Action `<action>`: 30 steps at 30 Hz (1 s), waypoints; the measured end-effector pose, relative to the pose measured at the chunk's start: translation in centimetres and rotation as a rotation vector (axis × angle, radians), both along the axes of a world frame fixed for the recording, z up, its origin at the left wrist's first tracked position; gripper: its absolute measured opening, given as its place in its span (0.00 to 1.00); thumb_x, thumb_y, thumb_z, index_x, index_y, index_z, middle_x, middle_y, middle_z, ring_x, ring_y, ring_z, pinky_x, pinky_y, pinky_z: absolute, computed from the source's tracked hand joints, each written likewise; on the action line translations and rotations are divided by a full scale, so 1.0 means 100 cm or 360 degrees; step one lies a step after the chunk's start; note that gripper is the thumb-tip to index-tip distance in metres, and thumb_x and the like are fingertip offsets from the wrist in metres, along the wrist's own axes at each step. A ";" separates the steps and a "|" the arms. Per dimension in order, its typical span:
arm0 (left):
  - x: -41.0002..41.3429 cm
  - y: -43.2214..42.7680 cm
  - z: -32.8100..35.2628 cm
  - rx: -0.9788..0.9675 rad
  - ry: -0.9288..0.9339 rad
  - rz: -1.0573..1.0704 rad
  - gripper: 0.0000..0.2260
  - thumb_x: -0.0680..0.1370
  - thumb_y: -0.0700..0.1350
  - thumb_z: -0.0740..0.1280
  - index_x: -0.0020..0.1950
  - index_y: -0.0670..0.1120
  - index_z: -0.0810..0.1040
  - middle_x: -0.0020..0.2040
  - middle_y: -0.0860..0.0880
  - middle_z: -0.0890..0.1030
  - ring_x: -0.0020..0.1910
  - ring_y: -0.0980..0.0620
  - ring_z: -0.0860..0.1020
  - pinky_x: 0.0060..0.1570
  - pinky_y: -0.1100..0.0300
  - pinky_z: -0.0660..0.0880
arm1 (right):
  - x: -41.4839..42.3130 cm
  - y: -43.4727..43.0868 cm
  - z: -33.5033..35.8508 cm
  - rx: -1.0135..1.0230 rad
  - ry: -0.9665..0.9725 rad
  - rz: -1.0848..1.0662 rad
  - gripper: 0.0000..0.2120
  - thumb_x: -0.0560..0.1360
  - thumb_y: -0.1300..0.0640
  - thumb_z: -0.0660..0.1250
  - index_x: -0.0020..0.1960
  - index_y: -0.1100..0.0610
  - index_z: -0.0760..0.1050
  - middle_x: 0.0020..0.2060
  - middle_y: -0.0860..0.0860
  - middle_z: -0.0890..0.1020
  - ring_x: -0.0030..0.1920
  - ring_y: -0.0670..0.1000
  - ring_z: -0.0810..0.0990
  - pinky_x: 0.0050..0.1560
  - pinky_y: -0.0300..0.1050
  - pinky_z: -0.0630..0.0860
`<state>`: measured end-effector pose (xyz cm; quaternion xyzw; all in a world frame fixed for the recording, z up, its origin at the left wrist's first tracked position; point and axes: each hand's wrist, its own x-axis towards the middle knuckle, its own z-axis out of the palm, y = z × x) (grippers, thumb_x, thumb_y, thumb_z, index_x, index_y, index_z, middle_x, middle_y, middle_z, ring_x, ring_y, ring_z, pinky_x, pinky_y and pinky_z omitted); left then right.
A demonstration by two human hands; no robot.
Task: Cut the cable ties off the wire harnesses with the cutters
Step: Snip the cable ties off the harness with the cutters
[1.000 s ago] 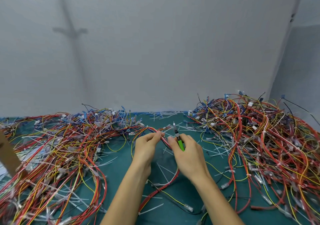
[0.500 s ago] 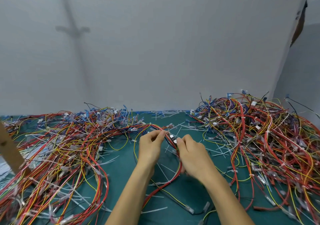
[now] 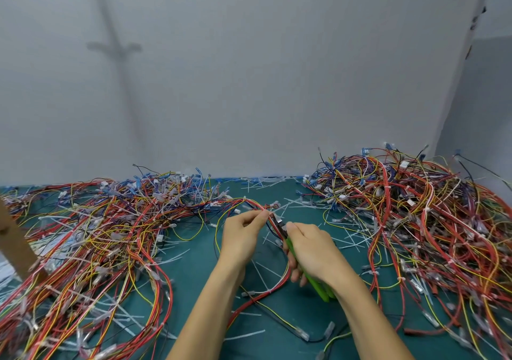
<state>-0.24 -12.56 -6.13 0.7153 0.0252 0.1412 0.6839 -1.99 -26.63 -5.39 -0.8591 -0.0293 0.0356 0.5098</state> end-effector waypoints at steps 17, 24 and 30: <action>0.001 -0.002 -0.004 0.0556 -0.0024 -0.0098 0.16 0.81 0.44 0.62 0.33 0.45 0.69 0.30 0.52 0.64 0.32 0.53 0.62 0.36 0.54 0.59 | 0.004 -0.002 -0.001 0.0137 0.0277 0.0014 0.23 0.82 0.47 0.51 0.43 0.62 0.73 0.24 0.55 0.76 0.24 0.58 0.80 0.24 0.44 0.74; 0.006 0.000 -0.001 0.0743 0.0184 0.0073 0.17 0.83 0.44 0.57 0.34 0.49 0.67 0.45 0.49 0.66 0.53 0.47 0.64 0.50 0.55 0.60 | 0.005 -0.005 0.005 0.0219 0.0206 -0.0100 0.22 0.81 0.47 0.51 0.41 0.60 0.74 0.23 0.53 0.76 0.25 0.58 0.81 0.24 0.44 0.73; 0.010 0.001 -0.002 0.0770 0.0138 0.0000 0.20 0.83 0.41 0.56 0.30 0.49 0.63 0.39 0.48 0.64 0.58 0.33 0.70 0.56 0.48 0.66 | -0.003 0.001 0.007 0.0013 0.0159 -0.0011 0.21 0.82 0.47 0.52 0.42 0.60 0.74 0.28 0.55 0.79 0.25 0.57 0.81 0.23 0.42 0.73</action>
